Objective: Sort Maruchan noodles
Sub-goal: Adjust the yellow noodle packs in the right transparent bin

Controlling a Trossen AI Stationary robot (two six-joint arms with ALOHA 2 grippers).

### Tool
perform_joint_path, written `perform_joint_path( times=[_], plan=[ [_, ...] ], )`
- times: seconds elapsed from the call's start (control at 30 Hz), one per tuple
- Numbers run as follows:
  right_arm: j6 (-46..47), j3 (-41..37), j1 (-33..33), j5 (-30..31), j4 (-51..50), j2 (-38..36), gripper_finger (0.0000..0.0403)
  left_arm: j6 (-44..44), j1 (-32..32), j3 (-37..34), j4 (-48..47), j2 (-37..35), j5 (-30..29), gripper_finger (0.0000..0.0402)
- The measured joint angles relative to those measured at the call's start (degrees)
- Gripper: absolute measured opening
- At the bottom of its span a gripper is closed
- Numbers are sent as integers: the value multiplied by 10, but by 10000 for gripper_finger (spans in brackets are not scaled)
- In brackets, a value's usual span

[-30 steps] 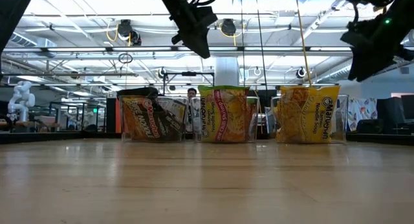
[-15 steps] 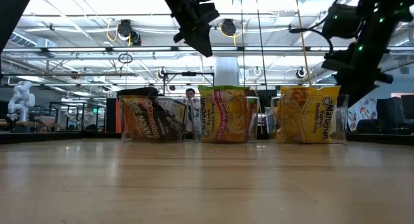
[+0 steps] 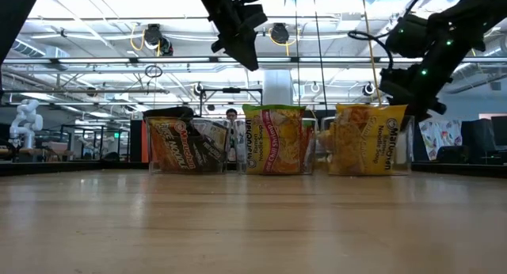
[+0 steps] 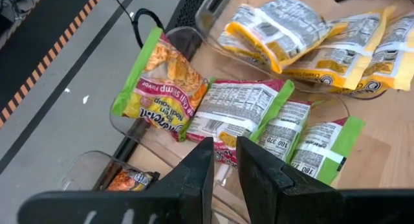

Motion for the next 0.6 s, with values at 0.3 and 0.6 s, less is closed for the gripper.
perform_joint_path(
  times=[0.3,0.6],
  plan=[
    [-65,0,-46,-63,142,1,132,0,1,0,-1,0,0,74],
    [-29,1,-52,-261,200,-6,132,0,5,0,-16,0,0,74]
  ],
)
